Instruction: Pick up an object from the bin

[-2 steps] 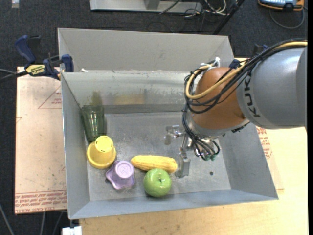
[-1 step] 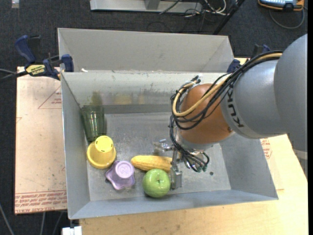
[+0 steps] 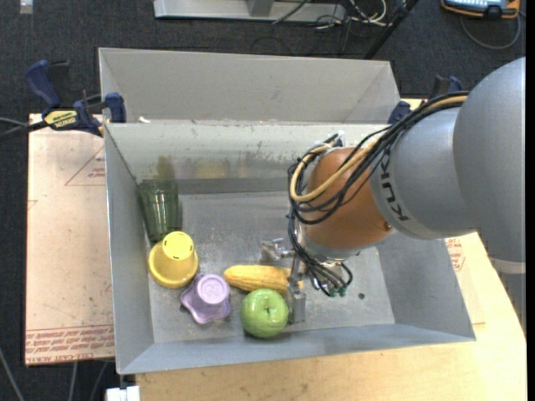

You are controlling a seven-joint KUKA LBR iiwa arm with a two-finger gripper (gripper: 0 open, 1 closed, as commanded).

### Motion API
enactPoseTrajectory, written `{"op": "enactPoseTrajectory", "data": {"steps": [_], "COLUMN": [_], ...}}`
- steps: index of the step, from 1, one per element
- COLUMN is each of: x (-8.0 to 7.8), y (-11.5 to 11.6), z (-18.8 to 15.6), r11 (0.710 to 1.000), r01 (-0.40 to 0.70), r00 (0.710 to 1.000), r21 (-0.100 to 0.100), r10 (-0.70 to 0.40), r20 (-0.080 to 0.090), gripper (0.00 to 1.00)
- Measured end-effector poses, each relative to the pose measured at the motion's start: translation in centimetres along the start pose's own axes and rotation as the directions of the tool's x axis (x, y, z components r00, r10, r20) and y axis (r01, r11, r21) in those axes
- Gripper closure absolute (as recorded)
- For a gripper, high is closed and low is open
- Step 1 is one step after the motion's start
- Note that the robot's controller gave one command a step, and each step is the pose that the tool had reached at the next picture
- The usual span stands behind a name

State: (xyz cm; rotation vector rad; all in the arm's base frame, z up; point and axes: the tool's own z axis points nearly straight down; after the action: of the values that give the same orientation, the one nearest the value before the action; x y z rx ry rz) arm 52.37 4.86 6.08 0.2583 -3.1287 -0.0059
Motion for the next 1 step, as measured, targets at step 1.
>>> {"op": "enactPoseTrajectory", "data": {"steps": [1], "x": [-3.66], "y": [4.65], "z": [-0.96], "r11": [0.995], "r01": [-0.102], "r00": [0.995], "r21": [-0.002], "r10": [0.102], "r20": [-0.002], "gripper": [1.0]}}
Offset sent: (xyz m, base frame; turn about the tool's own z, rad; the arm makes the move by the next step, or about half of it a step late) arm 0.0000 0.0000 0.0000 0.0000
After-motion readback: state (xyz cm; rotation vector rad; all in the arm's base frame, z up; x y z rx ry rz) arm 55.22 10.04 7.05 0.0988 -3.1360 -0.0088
